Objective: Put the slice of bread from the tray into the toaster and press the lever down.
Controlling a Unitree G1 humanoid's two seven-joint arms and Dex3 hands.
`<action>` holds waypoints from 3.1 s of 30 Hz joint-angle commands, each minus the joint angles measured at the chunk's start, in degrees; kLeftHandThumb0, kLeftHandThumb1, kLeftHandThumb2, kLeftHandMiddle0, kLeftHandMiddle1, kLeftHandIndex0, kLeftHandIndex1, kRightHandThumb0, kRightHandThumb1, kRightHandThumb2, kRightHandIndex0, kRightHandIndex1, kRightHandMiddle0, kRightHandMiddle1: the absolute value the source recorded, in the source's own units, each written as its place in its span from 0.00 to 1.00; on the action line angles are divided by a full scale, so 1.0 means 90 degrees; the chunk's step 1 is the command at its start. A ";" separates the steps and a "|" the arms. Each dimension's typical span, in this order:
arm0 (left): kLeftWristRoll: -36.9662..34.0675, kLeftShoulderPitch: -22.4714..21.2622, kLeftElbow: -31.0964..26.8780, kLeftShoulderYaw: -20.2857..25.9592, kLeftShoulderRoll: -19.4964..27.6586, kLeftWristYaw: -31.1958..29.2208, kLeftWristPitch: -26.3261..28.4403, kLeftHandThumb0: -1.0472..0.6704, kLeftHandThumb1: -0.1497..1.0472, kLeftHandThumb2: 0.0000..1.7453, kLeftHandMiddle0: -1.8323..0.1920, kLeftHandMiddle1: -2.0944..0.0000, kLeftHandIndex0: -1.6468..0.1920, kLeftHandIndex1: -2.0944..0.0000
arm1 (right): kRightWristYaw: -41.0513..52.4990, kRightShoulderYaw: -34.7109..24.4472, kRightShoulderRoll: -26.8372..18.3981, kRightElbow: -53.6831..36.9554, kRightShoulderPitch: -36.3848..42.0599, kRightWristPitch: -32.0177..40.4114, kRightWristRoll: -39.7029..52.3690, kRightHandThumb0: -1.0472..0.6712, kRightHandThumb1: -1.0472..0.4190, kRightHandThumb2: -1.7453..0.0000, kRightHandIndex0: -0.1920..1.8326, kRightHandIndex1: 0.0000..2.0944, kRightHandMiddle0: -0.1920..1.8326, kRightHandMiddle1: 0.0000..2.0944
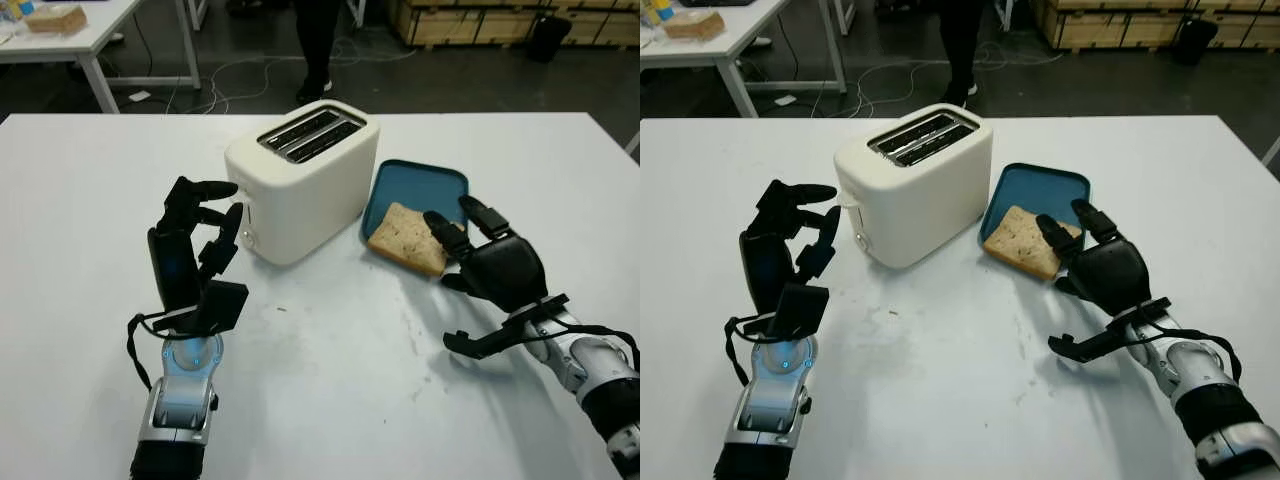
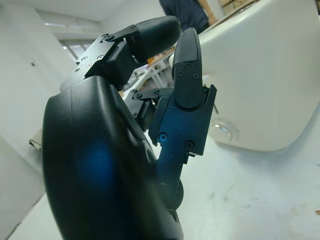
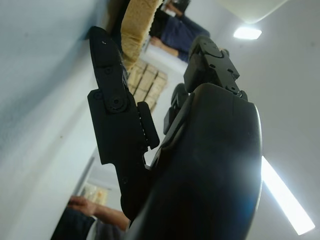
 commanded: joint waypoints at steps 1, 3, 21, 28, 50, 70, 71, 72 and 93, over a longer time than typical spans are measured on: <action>0.0014 -0.0055 -0.0061 0.0005 0.0037 -0.0005 -0.0042 0.38 0.89 0.15 0.62 0.28 0.60 0.47 | 0.0000 0.0277 0.0030 0.0328 -0.0070 -0.0155 -0.0021 0.29 0.20 1.00 0.18 0.01 0.20 0.01; 0.0022 -0.0053 -0.0067 0.0009 0.0033 0.0003 -0.0029 0.38 0.89 0.15 0.62 0.28 0.60 0.47 | -0.0220 0.0491 0.0012 0.0576 -0.0252 -0.0213 -0.0104 0.29 0.21 1.00 0.18 0.01 0.20 0.01; 0.0051 -0.0065 -0.0111 0.0033 0.0008 0.0044 0.0018 0.38 0.89 0.15 0.62 0.29 0.60 0.47 | -0.0525 0.1626 0.0259 0.1789 -0.1201 -0.0140 -0.0135 0.35 0.19 1.00 0.17 0.01 0.20 0.01; 0.0044 -0.0065 -0.0087 0.0031 0.0006 0.0054 -0.0008 0.38 0.89 0.15 0.61 0.29 0.60 0.47 | -0.1990 0.2068 0.0514 0.2496 -0.1471 -0.0507 -0.0203 0.45 0.13 0.99 0.37 0.06 0.37 0.04; 0.0090 0.0010 -0.0086 0.0002 -0.0014 0.0102 -0.0009 0.39 0.89 0.15 0.62 0.30 0.60 0.48 | -0.2560 0.2611 0.0574 0.3196 -0.1820 -0.1540 0.0036 0.40 0.09 0.88 0.36 0.70 0.65 0.03; 0.0006 0.0013 0.0044 -0.0032 0.0012 0.0042 -0.0184 0.38 0.89 0.15 0.62 0.27 0.61 0.46 | -0.3915 0.1741 0.0167 0.2106 -0.2218 -0.2002 0.0206 0.49 0.10 0.98 0.31 0.79 0.63 0.01; 0.0012 0.0012 0.0042 -0.0036 0.0017 0.0036 -0.0185 0.38 0.89 0.15 0.62 0.27 0.61 0.46 | -0.3938 0.1703 0.0150 0.2041 -0.2233 -0.2012 0.0190 0.49 0.09 0.98 0.32 0.79 0.64 0.01; 0.0016 0.0010 0.0040 -0.0038 0.0016 0.0034 -0.0182 0.38 0.89 0.15 0.62 0.27 0.61 0.46 | -0.3917 0.1651 0.0124 0.1960 -0.2246 -0.2071 0.0210 0.49 0.09 0.98 0.32 0.78 0.64 0.02; 0.0044 -0.0033 -0.0038 -0.0031 -0.0049 0.0023 -0.0048 0.38 0.89 0.14 0.62 0.29 0.60 0.47 | 0.0227 -0.0139 0.0049 0.2394 -0.2855 -0.3916 0.2859 0.42 0.09 0.89 0.42 0.66 0.68 0.03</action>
